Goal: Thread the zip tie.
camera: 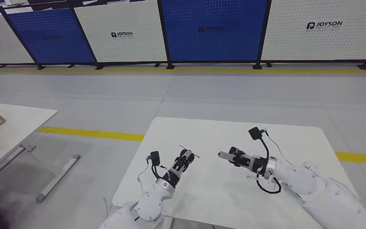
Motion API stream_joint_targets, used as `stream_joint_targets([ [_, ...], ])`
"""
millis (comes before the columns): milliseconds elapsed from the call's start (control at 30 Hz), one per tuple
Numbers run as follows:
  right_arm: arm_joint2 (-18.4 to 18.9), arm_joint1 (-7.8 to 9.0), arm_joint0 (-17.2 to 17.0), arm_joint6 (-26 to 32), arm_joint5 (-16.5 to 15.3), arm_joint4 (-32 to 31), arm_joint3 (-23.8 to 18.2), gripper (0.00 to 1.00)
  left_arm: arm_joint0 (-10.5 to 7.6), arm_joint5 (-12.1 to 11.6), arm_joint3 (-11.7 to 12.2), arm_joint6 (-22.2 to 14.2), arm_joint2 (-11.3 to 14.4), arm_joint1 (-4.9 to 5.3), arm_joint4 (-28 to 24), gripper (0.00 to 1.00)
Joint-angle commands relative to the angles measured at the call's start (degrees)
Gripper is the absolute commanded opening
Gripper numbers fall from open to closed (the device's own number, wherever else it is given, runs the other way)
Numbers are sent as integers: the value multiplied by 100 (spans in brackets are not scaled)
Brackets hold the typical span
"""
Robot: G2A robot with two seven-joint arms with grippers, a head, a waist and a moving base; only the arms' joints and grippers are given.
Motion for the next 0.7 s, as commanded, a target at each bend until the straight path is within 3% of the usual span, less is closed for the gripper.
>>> stream_joint_targets([
  [0, 137, -117, -47, 523, 0, 391, 239, 100, 83, 13, -109, 16, -27, -2, 141, 0],
  [233, 365, -843, -39, 1681, 0, 816, 1506, 100, 351, -20, -373, -159, -114, -16, 408, 0],
  [667, 365, -843, -39, 1681, 0, 816, 1506, 100, 354, -14, -374, -177, -113, -18, 414, 0],
])
